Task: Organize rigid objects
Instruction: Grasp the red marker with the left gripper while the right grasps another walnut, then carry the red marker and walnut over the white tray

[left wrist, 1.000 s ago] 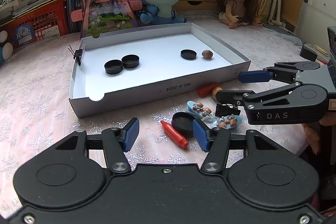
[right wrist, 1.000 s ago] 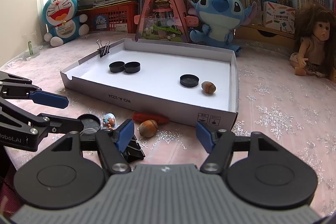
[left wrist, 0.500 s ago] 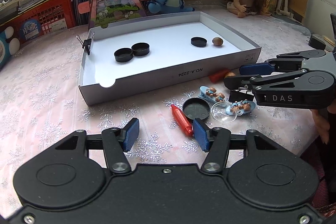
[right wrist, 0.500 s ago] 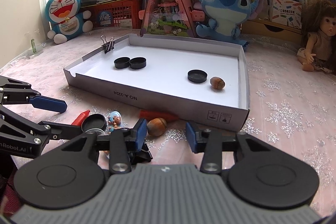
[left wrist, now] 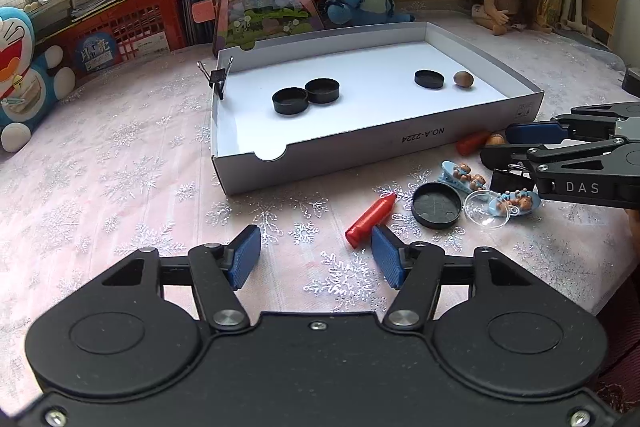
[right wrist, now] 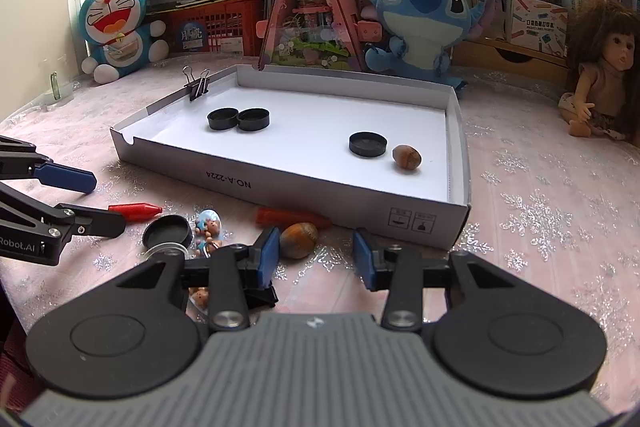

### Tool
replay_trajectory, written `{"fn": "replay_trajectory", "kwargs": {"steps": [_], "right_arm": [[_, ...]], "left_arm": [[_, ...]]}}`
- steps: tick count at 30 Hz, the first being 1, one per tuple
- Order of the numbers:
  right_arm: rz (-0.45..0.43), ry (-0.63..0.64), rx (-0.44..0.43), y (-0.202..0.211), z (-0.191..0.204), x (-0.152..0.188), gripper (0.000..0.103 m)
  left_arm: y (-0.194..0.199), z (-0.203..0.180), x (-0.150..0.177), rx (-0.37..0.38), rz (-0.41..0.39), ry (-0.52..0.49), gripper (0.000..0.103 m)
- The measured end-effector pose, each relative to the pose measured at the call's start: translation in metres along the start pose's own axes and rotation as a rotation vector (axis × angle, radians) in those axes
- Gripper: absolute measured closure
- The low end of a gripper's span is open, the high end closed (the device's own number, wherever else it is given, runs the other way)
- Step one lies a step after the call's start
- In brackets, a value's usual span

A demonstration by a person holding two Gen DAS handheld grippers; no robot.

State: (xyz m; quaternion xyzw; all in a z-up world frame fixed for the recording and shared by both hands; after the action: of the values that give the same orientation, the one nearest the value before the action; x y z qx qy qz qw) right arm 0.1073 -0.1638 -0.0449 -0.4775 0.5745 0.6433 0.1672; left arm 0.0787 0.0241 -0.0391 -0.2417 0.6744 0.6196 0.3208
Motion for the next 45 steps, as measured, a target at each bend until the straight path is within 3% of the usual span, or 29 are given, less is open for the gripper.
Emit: {"fn": "replay_trajectory", "kwargs": {"steps": [7, 15, 22, 29, 33, 39, 45], "right_arm": [[-0.001, 0.001, 0.002, 0.0, 0.001, 0.001, 0.051], [-0.006, 0.009, 0.011, 0.001, 0.001, 0.001, 0.051], [-0.005, 0.016, 0.016, 0.001, 0.002, 0.002, 0.051], [-0.013, 0.016, 0.023, 0.002, 0.002, 0.002, 0.052], [-0.02, 0.009, 0.024, 0.003, 0.002, 0.002, 0.057], [-0.052, -0.008, 0.016, 0.007, 0.0, 0.003, 0.062], [-0.066, 0.019, 0.016, 0.009, 0.004, 0.002, 0.067]], "left_arm": [[-0.001, 0.008, -0.001, -0.033, -0.009, 0.028, 0.044], [0.006, -0.02, 0.003, 0.029, -0.039, 0.002, 0.042], [0.001, -0.034, 0.0, 0.05, -0.045, 0.037, 0.042], [-0.004, -0.033, 0.002, 0.038, -0.049, 0.077, 0.046], [-0.004, -0.03, 0.003, 0.042, -0.065, 0.101, 0.051], [-0.005, -0.032, 0.002, 0.043, -0.079, 0.101, 0.061], [-0.002, -0.036, 0.004, 0.053, -0.1, 0.07, 0.061]]}}
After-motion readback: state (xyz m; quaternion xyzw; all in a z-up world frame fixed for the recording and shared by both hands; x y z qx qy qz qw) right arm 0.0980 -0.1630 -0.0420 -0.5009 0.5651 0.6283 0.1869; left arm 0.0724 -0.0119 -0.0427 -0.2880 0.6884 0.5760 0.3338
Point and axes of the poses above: each gripper's, at about its wrist camera, not at the fingertips, and y roughly against the way its jaws point, z to its left, x to its underside, the point moved 7 cm from there along -y, roughly the way its jaws point, and after that the axes turned 9 degrees about y, right-handed, at the moved point
